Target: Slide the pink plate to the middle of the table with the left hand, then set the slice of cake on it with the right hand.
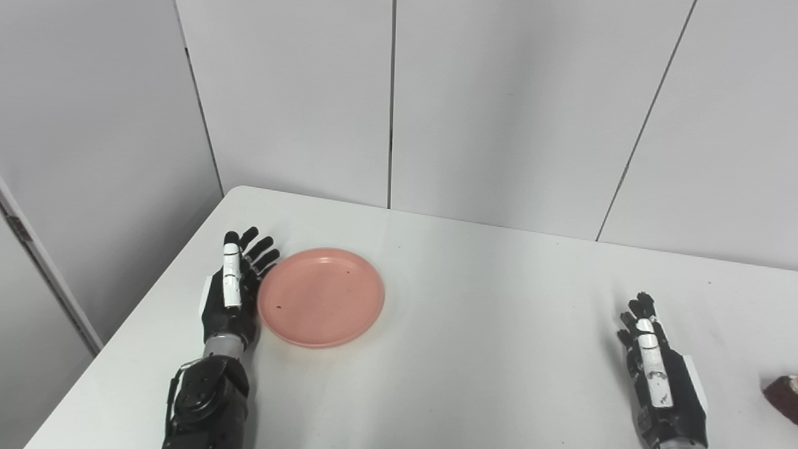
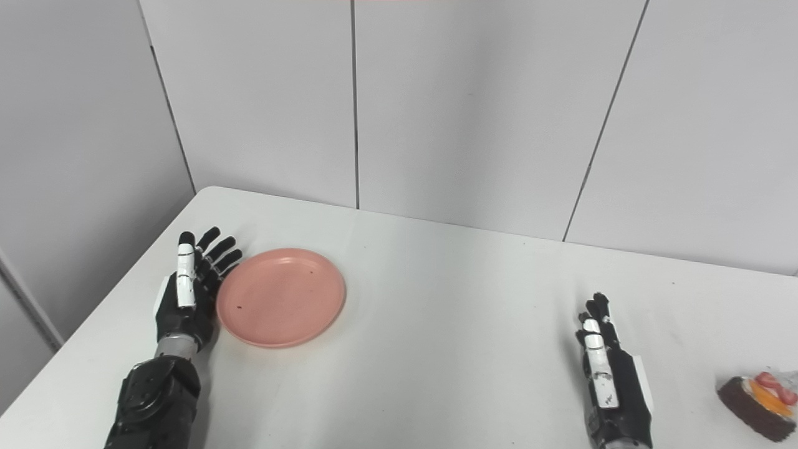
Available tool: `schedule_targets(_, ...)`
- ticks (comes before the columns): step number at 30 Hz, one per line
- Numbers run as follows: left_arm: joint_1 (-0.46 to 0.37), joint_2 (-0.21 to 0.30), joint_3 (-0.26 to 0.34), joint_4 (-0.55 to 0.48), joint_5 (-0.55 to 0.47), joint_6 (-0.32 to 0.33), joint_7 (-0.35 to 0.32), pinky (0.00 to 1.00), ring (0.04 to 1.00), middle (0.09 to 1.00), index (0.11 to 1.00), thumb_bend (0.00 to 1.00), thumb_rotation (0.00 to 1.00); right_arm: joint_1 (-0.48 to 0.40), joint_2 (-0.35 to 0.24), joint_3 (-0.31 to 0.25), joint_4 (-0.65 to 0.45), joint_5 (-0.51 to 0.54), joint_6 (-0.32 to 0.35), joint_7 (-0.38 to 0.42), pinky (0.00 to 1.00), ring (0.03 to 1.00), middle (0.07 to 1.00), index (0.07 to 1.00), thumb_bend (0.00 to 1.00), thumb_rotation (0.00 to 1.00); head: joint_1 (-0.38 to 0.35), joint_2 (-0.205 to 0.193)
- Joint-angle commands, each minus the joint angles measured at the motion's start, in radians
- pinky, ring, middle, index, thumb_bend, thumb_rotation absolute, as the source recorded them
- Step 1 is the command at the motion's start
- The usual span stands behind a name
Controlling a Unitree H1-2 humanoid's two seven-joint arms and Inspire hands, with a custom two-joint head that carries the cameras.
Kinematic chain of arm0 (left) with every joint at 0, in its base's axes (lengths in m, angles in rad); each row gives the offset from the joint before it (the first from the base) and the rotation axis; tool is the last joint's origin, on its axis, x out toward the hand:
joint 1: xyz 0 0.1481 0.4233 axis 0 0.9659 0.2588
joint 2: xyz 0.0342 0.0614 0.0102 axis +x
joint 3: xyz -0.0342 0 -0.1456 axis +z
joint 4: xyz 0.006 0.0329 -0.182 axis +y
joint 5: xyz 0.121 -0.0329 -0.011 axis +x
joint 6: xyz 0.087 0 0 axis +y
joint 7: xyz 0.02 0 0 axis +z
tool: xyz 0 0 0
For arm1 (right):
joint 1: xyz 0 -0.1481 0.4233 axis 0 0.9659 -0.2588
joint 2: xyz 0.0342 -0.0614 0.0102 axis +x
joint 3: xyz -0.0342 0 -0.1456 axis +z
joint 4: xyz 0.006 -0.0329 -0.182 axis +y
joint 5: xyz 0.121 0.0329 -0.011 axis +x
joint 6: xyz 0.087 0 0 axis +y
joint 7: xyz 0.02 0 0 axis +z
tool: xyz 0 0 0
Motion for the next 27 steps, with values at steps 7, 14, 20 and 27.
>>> schedule_targets(7,0.013,-0.06,-0.044,-0.052,0.048,-0.033,0.002,0.75,0.77,0.779,0.78,0.7,0.99,-0.026,-0.004,0.005,-0.026,-0.019,-0.01,-0.007,1.0,0.977,0.996,1.0,0.43,0.88,0.0,0.002)
schedule_targets(14,0.0,-0.108,-0.065,-0.05,0.045,-0.024,-0.005,0.75,0.783,0.796,0.787,0.7,0.97,-0.03,0.0,0.001,-0.009,-0.006,-0.026,-0.003,1.0,0.977,0.999,1.0,0.43,0.83,-0.041,0.005)
schedule_targets(20,-0.024,-0.138,-0.108,0.005,0.11,-0.056,0.017,0.74,0.763,0.773,0.776,0.67,1.0,-0.035,-0.001,0.006,0.02,-0.025,-0.052,-0.007,1.0,0.961,0.988,1.0,0.46,0.81,-0.081,0.008)
schedule_targets(27,-0.072,-0.201,-0.127,0.141,0.124,-0.147,0.013,0.74,0.767,0.779,0.781,0.67,0.98,-0.042,0.006,0.006,0.051,-0.033,-0.078,-0.003,0.99,0.95,0.983,0.998,0.5,0.81,-0.131,0.016)
